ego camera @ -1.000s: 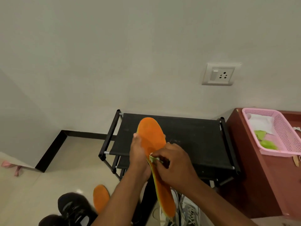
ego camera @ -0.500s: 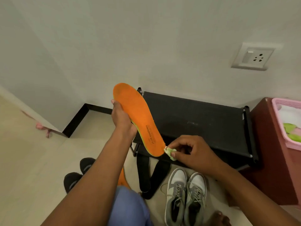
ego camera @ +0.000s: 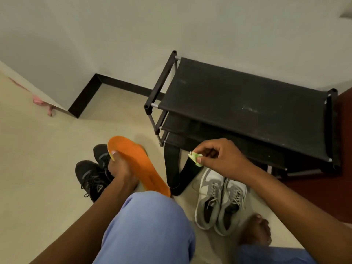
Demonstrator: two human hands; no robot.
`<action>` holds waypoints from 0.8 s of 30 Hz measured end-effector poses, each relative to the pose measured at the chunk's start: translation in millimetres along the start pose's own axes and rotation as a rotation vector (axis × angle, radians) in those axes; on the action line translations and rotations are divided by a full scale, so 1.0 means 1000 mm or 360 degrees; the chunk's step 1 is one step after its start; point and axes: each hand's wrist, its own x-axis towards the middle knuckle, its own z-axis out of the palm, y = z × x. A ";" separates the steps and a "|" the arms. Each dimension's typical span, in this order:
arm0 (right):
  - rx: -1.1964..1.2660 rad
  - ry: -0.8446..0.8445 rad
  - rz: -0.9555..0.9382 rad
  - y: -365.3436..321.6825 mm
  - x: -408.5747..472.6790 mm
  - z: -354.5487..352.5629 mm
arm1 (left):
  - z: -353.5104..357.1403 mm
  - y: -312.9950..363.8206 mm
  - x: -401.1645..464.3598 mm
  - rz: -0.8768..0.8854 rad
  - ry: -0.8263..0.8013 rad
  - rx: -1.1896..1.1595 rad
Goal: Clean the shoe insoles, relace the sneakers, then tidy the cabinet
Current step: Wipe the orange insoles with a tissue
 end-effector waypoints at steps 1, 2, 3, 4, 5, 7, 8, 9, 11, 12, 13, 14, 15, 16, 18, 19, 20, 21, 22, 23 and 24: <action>-0.0030 -0.0031 0.0044 0.007 0.004 0.009 | 0.000 -0.007 0.010 -0.0044 -0.0006 0.0024; -0.0055 -0.0053 0.0084 0.014 0.009 0.019 | 0.003 -0.014 0.018 -0.0078 -0.0029 0.0046; -0.0079 -0.0065 0.0120 0.021 0.014 0.029 | 0.007 -0.022 0.027 -0.0093 -0.0058 0.0073; -0.0102 -0.0065 0.0154 0.028 0.019 0.039 | 0.012 -0.027 0.032 -0.0103 -0.0088 0.0101; -0.0114 -0.0061 0.0196 0.035 0.025 0.049 | 0.017 -0.033 0.039 -0.0114 -0.0134 0.0112; -0.0116 -0.0078 0.0275 0.049 0.038 0.065 | 0.030 -0.045 0.056 -0.0165 -0.0242 0.0125; -0.0109 -0.0092 0.0307 0.058 0.046 0.074 | 0.037 -0.050 0.067 -0.0206 -0.0274 0.0145; -0.0089 -0.0091 0.0335 0.064 0.052 0.082 | 0.043 -0.054 0.077 -0.0249 -0.0307 0.0165; -0.0009 -0.0060 0.0388 0.078 0.063 0.098 | 0.053 -0.062 0.094 -0.0313 -0.0374 0.0233; 0.0020 -0.0046 0.0418 0.086 0.070 0.107 | 0.058 -0.067 0.105 -0.0320 -0.0399 0.0267; 0.0044 -0.0040 0.0449 0.093 0.075 0.115 | 0.062 -0.071 0.114 -0.0313 -0.0434 0.0291; 0.0060 -0.0045 0.0467 0.097 0.078 0.121 | 0.065 -0.071 0.118 -0.0293 -0.0478 0.0311; 0.0071 -0.0058 0.0481 0.104 0.081 0.128 | 0.068 -0.074 0.124 -0.0271 -0.0513 0.0343; 0.0077 -0.0067 0.0497 0.111 0.084 0.135 | 0.073 -0.076 0.130 -0.0250 -0.0532 0.0396; 0.0094 -0.0076 0.0541 0.126 0.087 0.144 | 0.083 -0.076 0.140 -0.0157 -0.0505 0.0570; 0.0103 -0.0079 0.0564 0.133 0.088 0.148 | 0.086 -0.075 0.145 -0.0091 -0.0485 0.0673; 0.0108 -0.0074 0.0582 0.139 0.088 0.151 | 0.088 -0.076 0.151 -0.0034 -0.0480 0.0757; 0.0106 -0.0060 0.0596 0.144 0.088 0.153 | 0.090 -0.077 0.159 0.0005 -0.0479 0.0824; 0.0100 -0.0043 0.0601 0.147 0.087 0.153 | 0.091 -0.079 0.166 0.0031 -0.0482 0.0894; 0.0094 -0.0035 0.0608 0.150 0.087 0.153 | 0.091 -0.081 0.169 0.0054 -0.0486 0.0968; 0.0088 -0.0033 0.0613 0.151 0.086 0.153 | 0.090 -0.082 0.170 0.0084 -0.0485 0.1046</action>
